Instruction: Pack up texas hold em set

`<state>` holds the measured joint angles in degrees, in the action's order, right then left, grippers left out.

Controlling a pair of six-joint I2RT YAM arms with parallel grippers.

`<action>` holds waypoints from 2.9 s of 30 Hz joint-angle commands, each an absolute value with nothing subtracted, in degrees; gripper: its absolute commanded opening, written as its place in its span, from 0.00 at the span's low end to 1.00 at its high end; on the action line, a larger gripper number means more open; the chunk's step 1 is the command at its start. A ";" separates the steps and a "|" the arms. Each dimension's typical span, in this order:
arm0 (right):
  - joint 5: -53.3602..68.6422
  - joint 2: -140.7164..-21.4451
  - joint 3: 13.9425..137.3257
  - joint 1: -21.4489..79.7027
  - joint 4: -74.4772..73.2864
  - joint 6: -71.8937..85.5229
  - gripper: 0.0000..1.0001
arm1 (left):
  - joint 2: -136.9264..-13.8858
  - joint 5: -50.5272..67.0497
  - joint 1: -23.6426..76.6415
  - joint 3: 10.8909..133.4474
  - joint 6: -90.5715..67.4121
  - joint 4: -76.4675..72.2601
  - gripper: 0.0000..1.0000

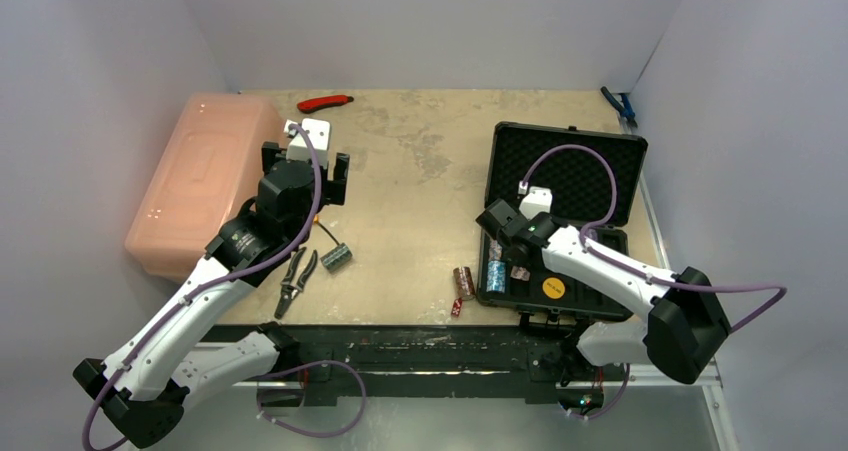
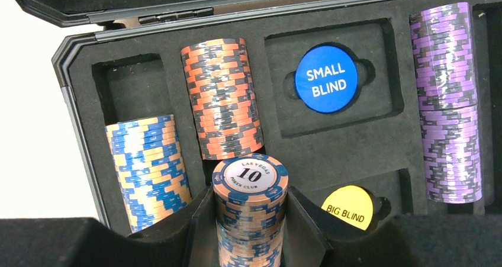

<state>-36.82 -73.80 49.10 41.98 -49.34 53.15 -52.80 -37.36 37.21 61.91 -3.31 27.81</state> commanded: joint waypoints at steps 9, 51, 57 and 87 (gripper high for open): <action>-38.85 -71.59 49.99 41.77 -47.54 53.00 0.79 | -52.04 -37.99 37.37 61.71 -2.20 25.71 0.84; -30.58 -68.39 50.23 30.90 -40.30 45.77 0.80 | -51.63 -38.05 37.36 61.79 -2.04 25.85 0.84; -27.31 -71.76 49.54 29.30 -35.46 42.08 0.82 | -51.59 -37.89 37.43 61.87 -2.02 25.87 0.84; -15.33 -84.97 51.32 24.13 -25.19 35.14 0.59 | -51.15 -37.35 37.53 62.18 -2.08 26.19 0.84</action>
